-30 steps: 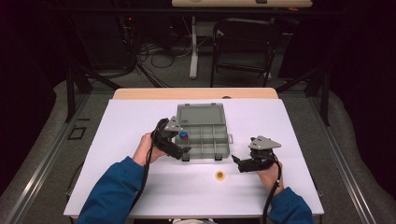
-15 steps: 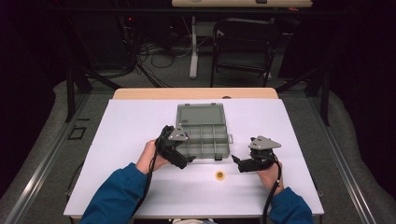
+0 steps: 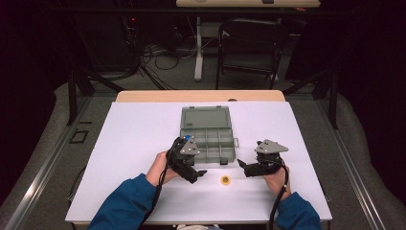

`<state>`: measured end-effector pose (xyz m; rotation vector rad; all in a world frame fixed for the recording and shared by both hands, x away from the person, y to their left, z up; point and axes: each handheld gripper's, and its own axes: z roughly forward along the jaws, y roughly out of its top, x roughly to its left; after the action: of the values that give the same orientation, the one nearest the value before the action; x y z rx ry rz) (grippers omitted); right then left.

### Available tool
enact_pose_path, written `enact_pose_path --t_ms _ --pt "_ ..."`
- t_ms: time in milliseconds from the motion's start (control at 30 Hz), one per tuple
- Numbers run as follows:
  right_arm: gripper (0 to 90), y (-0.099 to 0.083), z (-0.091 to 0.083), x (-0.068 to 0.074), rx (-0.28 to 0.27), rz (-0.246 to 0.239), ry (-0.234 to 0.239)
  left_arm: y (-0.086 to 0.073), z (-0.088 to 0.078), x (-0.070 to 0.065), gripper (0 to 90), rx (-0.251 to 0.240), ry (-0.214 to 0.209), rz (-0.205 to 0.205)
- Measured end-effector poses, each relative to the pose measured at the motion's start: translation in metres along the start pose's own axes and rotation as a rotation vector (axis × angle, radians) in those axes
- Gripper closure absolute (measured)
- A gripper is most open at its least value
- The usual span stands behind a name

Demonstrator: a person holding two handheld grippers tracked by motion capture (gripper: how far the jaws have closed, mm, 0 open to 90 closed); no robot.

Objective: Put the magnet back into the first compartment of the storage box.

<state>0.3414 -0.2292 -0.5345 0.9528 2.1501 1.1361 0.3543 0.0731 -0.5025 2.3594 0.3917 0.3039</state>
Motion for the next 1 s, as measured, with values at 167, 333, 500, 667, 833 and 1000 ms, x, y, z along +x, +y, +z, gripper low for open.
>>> enact_pose_path --t_ms 167,333,500,667,833,1000 --pt "0.0 0.000 0.000 0.000 -0.003 0.002 -0.002 0.000 0.000 -0.002 0.0 -0.010 -0.012 0.001" --pt "0.0 0.000 0.000 0.000 0.000 0.000 -0.001 0.000 0.001 -0.004 0.1 -0.017 -0.016 0.005" --pt "0.0 0.000 0.000 0.000 -0.001 0.001 0.000 0.003 0.005 -0.010 0.1 -0.020 -0.030 0.013" --pt "0.0 0.000 0.000 0.000 -0.002 0.002 -0.001 0.004 0.010 -0.014 0.1 -0.008 -0.046 0.027" --pt "0.0 0.000 0.000 0.000 -0.001 0.001 -0.001 0.005 0.015 -0.018 0.0 -0.011 -0.068 0.030" --pt "0.0 0.000 0.000 0.001 -0.002 0.002 0.000 0.007 0.021 -0.023 0.0 -0.003 -0.079 0.045"
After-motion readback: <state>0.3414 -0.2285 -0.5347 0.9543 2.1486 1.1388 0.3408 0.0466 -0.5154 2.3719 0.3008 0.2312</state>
